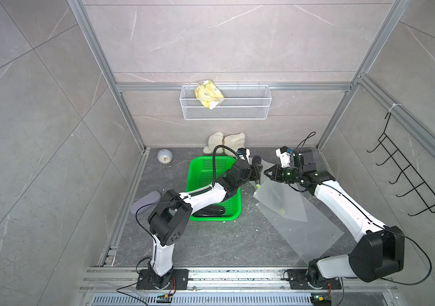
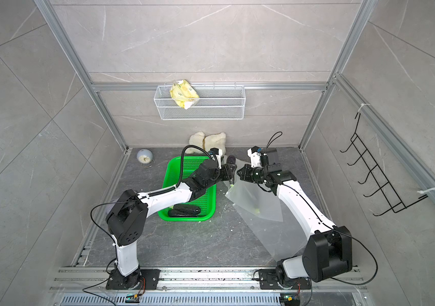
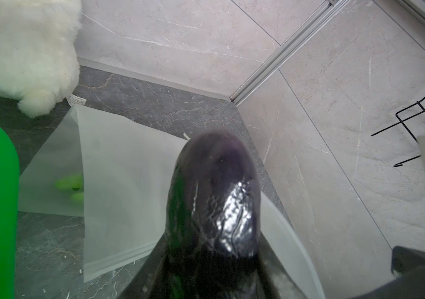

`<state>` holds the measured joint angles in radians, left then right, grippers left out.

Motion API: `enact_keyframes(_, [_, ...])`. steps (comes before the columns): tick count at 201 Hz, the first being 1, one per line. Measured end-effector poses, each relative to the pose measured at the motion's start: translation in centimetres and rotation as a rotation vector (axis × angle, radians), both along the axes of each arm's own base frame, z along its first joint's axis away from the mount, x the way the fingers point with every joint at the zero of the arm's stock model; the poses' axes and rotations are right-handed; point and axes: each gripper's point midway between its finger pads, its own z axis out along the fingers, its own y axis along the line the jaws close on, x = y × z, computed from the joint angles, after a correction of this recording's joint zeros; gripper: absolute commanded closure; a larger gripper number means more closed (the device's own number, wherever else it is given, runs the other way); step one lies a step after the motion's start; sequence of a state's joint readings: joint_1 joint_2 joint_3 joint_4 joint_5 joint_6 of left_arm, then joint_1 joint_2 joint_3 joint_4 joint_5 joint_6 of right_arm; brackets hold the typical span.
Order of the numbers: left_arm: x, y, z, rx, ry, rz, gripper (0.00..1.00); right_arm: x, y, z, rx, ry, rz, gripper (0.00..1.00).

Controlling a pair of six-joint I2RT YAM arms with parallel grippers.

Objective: Place the eggplant in a zip-top bag and seal the zipper
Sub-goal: Place the eggplant in the zipper food storage bag.

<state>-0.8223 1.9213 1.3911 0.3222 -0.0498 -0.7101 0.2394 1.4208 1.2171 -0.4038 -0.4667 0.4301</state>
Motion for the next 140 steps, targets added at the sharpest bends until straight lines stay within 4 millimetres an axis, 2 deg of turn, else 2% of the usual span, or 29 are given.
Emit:
enact_keyframes(17, [-0.3,-0.1,-0.3,0.001,0.008,-0.007,0.52,0.4,-0.3,0.6,0.000,-0.015,-0.012,1.00])
enact_keyframes(36, [-0.5,0.0,-0.7,0.005,0.018,-0.011,0.38,0.6,-0.8,0.7,-0.002,-0.018,-0.025,1.00])
enact_keyframes(68, [-0.9,0.0,-0.8,0.005,0.023,-0.027,0.24,1.1,-1.5,0.8,-0.006,-0.019,-0.047,1.00])
enact_keyframes(93, [-1.2,0.1,0.0,0.006,0.002,-0.042,0.19,1.2,-1.5,0.5,-0.011,-0.016,-0.047,1.00])
enact_keyframes(140, [-1.6,-0.3,1.2,0.010,-0.028,-0.091,0.19,1.2,-1.6,0.5,-0.021,-0.026,-0.038,1.00])
